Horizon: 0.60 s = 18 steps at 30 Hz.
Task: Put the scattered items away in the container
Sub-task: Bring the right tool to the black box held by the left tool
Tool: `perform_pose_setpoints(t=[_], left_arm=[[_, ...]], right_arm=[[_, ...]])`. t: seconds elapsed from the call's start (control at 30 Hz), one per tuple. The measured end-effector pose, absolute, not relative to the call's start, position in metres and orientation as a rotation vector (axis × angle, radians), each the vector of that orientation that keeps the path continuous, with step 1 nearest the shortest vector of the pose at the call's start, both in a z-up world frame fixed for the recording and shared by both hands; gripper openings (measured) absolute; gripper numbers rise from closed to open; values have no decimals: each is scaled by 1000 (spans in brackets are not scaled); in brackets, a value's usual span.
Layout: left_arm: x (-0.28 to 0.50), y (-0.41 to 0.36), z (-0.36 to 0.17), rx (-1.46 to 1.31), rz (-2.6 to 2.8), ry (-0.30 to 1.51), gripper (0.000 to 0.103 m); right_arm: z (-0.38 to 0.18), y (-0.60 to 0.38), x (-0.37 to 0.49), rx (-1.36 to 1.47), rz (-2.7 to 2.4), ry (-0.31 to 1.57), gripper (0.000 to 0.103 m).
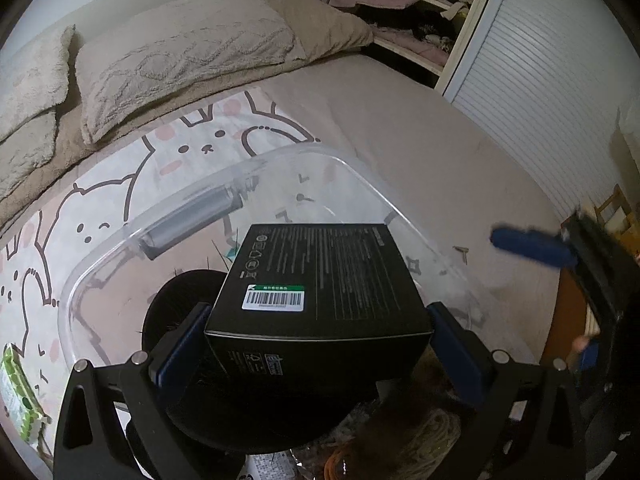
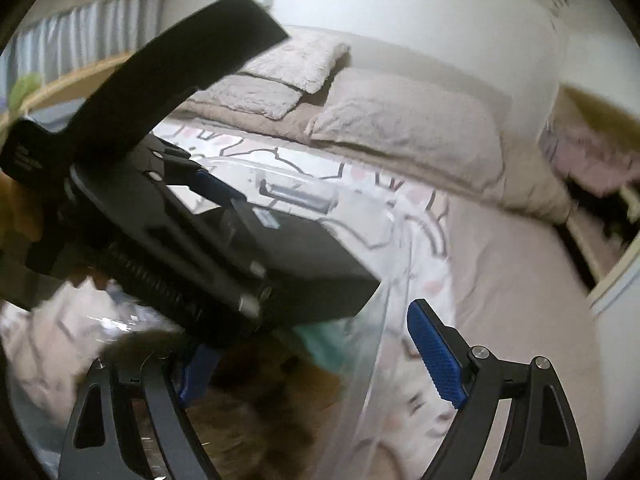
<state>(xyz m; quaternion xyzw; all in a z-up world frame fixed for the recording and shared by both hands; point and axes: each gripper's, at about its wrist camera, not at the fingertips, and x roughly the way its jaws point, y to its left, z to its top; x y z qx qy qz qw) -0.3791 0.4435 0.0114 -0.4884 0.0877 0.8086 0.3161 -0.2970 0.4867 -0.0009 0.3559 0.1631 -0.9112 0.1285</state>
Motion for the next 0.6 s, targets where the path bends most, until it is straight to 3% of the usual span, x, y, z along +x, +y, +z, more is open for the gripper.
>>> perform_pose_setpoints(t=[0.3, 0.6], left_arm=[[-377, 446, 9, -1267, 2121, 280, 103], [-377, 434, 10, -1237, 2123, 215, 103]], right_arm=[[-19, 479, -318, 1049, -2631, 542, 88], [-23, 481, -326, 1105, -2649, 530, 88]])
